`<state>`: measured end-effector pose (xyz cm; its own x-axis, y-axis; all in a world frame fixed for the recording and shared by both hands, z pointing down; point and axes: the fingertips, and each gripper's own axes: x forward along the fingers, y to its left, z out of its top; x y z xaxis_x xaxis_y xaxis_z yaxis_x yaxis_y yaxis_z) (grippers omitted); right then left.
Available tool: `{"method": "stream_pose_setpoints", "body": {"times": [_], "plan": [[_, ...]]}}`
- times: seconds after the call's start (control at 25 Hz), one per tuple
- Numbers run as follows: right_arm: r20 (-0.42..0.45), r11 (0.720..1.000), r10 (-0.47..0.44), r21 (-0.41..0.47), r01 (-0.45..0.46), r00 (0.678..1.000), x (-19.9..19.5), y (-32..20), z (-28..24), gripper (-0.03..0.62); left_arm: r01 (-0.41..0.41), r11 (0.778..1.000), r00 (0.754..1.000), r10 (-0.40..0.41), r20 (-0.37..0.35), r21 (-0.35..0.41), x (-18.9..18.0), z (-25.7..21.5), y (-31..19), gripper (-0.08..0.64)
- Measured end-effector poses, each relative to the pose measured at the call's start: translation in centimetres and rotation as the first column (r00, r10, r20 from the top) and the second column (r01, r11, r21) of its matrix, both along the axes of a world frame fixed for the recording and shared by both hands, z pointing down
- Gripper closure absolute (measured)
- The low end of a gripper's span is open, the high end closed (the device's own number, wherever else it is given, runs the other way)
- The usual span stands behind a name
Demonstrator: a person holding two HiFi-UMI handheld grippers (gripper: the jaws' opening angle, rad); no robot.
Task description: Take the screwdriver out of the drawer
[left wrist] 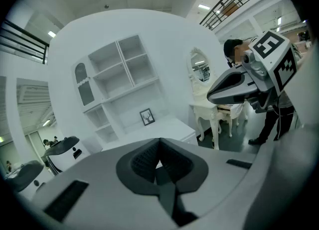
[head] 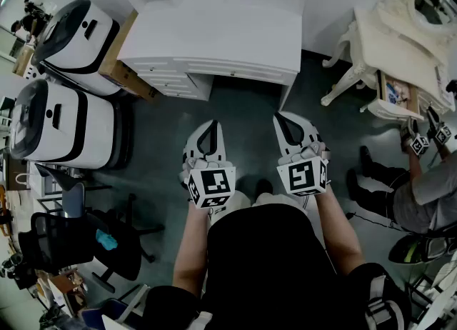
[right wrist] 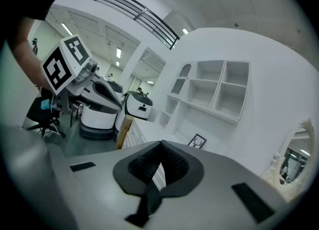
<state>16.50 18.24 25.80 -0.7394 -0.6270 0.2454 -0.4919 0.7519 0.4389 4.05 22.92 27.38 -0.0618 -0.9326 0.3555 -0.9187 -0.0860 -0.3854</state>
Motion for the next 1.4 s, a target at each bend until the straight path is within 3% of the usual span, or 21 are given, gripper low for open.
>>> {"method": "stream_pose_setpoints", "body": {"times": [0.4,0.76,1.04,1.4], "plan": [[-0.015,1.000,-0.004,0.011,0.004,1.000,0.9,0.8,-0.5,0.579,-0.010,1.000,0.998,0.010,-0.064,0.008,1.4,-0.4,1.0,0.538],[0.005,1.000,0.016,0.002,-0.016,1.000,1.4,1.1,0.4,0.574,-0.042,0.998,0.998,0.039,-0.045,-0.056,1.7,1.8,1.5,0.538],[-0.009,0.998,0.042,-0.037,-0.042,0.999,2.9,1.1,1.5,0.574,-0.062,0.994,0.991,0.052,-0.120,-0.085,2.8,3.2,2.0,0.538],[-0.011,0.992,0.079,-0.097,-0.079,0.997,2.1,0.9,3.7,0.574,-0.059,0.990,0.995,0.048,-0.089,-0.127,1.7,6.2,2.3,0.538]]}}
